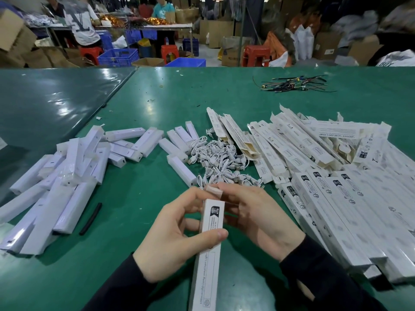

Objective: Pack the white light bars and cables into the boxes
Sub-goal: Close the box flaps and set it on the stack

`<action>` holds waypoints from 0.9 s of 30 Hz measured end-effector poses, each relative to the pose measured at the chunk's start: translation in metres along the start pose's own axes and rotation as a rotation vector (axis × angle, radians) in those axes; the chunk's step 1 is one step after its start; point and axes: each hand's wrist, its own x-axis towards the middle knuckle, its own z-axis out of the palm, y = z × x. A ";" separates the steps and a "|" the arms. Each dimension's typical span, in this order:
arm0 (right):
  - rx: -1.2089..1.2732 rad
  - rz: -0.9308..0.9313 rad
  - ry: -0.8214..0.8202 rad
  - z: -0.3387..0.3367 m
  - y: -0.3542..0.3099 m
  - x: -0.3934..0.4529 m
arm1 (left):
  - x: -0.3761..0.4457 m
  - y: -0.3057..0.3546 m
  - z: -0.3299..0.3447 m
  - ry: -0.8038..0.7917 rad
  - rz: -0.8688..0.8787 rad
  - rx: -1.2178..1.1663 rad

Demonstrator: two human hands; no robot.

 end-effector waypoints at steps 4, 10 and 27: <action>-0.014 -0.122 0.030 0.001 0.001 0.000 | 0.001 -0.002 0.001 0.028 -0.003 -0.038; -0.054 -0.221 0.062 0.003 0.005 0.001 | 0.002 -0.005 0.000 0.039 0.014 -0.062; -0.574 -0.573 -0.054 -0.001 0.012 -0.005 | 0.007 0.001 -0.010 -0.022 -0.171 -0.373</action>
